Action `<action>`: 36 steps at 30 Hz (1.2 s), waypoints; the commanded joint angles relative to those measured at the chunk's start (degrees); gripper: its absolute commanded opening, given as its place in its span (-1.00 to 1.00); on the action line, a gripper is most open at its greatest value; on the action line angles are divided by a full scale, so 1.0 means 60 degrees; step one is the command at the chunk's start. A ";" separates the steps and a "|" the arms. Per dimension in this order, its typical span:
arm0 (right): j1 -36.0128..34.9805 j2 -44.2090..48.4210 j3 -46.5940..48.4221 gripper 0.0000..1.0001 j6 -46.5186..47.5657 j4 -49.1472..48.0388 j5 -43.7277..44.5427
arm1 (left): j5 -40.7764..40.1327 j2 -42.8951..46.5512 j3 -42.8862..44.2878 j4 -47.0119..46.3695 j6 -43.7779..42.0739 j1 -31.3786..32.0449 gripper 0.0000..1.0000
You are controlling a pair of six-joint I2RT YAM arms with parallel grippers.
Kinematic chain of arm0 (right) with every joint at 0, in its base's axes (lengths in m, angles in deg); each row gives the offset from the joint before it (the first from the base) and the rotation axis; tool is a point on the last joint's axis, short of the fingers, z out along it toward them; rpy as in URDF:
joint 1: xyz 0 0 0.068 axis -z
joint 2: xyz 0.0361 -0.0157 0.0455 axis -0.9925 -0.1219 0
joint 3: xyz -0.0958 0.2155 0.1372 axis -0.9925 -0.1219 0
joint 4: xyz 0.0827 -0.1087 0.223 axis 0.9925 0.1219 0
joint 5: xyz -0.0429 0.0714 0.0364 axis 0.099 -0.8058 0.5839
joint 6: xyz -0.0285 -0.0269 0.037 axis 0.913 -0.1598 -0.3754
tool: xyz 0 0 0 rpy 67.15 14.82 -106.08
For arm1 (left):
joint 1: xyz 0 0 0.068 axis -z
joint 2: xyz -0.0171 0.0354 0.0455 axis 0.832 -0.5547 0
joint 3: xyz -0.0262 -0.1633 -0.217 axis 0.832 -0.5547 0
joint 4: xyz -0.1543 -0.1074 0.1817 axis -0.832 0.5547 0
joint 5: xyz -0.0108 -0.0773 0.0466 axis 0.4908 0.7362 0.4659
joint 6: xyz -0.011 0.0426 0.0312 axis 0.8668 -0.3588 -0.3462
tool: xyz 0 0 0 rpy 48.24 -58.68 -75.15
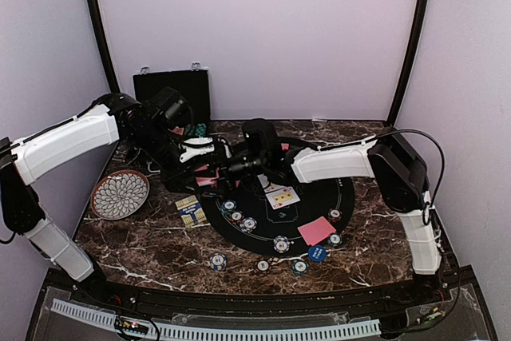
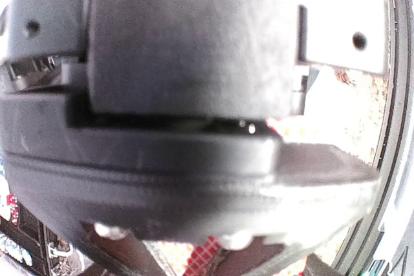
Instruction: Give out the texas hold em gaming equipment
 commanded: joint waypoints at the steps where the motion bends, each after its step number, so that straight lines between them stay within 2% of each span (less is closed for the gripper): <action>1: 0.0300 0.0558 -0.0153 0.18 0.0706 0.0769 0.0090 | 0.0077 0.0379 -0.0084 0.0000 -0.0043 -0.0007 -1.00; 6: 0.0404 0.0978 -0.0233 0.15 0.1211 0.1394 0.0098 | 0.0082 0.0362 -0.0080 -0.0015 -0.0029 0.0000 -1.00; 15: 0.0412 0.1397 -0.0232 0.13 0.1235 0.1460 -0.0132 | 0.0050 0.0330 -0.0042 0.0019 -0.0013 -0.0004 -1.00; 23: 0.0608 0.1900 -0.0602 -0.10 0.1443 0.1824 -0.0196 | 0.0007 0.0335 -0.0079 0.0015 -0.0042 -0.0006 -1.00; 29: 0.0433 0.1466 -0.0165 0.14 0.1447 0.1988 -0.0230 | 0.0065 0.0269 0.0031 0.0066 -0.0001 -0.0003 -1.00; 36: 0.0053 0.0719 0.0242 0.18 0.1004 0.1426 -0.0416 | 0.0053 0.0244 0.0060 0.0074 -0.0010 -0.0005 -1.00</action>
